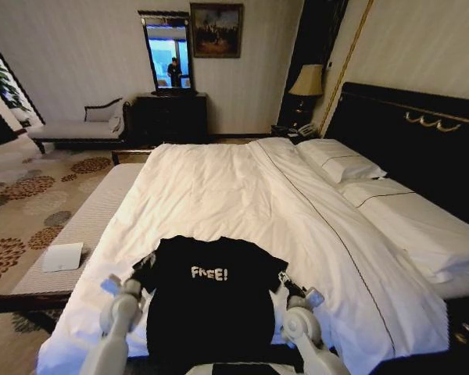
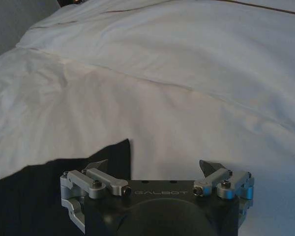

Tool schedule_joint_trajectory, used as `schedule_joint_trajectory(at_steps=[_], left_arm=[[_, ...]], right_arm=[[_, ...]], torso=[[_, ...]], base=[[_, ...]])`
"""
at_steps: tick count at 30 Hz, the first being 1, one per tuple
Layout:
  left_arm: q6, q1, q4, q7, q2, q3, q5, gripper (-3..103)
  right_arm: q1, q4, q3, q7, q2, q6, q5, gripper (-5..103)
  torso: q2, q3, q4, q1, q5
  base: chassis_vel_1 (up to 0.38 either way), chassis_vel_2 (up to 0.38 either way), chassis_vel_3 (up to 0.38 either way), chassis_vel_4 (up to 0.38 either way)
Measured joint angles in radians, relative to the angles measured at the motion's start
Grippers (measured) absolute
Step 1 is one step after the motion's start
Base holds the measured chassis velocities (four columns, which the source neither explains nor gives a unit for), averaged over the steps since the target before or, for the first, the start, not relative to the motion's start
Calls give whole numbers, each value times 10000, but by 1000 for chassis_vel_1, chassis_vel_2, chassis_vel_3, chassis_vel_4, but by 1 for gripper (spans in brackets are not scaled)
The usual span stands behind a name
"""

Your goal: Fold the clothes on the bed.

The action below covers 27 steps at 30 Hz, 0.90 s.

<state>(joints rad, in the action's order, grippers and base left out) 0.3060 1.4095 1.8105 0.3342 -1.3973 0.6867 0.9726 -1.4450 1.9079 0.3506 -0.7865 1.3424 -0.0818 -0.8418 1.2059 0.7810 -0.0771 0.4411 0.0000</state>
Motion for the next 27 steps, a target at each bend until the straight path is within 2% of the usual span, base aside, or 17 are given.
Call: schedule_joint_trajectory(at_steps=[4, 10, 12, 15, 16, 19, 22, 27], left_arm=[[27, -596, -1287, -35, 240, 318, -324, 100], [54, -1022, -1726, -37, 539, 859, -218, 100], [151, -928, -1307, 16, 573, 1197, 152, 100], [286, -376, 44, 138, 546, 1657, 528, 100], [286, -376, 44, 138, 546, 1657, 528, 100], [351, 358, 1493, 351, 360, 2058, 834, 100], [383, 801, 2248, 425, 180, 2173, 962, 100], [450, 1615, 3550, 470, -200, 2088, 1148, 100]], right_arm=[[132, -32, 27, -18, -59, -15, -127, 100], [389, 22, 50, 169, -401, -240, -954, 100], [547, 179, 87, 318, -609, -476, -1734, 100], [827, 225, 99, 623, -879, -754, -3271, 100], [827, 225, 99, 623, -879, -754, -3271, 100], [1092, -96, 83, 1104, -966, -826, -4147, 100], [1156, -372, 135, 1370, -937, -826, -3973, 100], [867, -844, 525, 1809, -806, -554, -2819, 100]], torso=[[0, 0, -3, 0, 1], [0, 2, -3, 1, -1], [-1, 3, -1, 3, -4], [-2, 3, 1, 3, -3], [-2, 3, 1, 3, -3], [-2, 2, 3, 2, 1], [-2, 2, 4, 2, 2], [-2, 2, -3, 2, -1]], base=[[0, 0, 0, 0], [0, 0, 0, 0], [0, 0, 0, 0], [0, 0, 0, 0], [0, 0, 0, 0], [0, 0, 0, 0], [0, 0, 0, 0], [0, 0, 0, 0]])
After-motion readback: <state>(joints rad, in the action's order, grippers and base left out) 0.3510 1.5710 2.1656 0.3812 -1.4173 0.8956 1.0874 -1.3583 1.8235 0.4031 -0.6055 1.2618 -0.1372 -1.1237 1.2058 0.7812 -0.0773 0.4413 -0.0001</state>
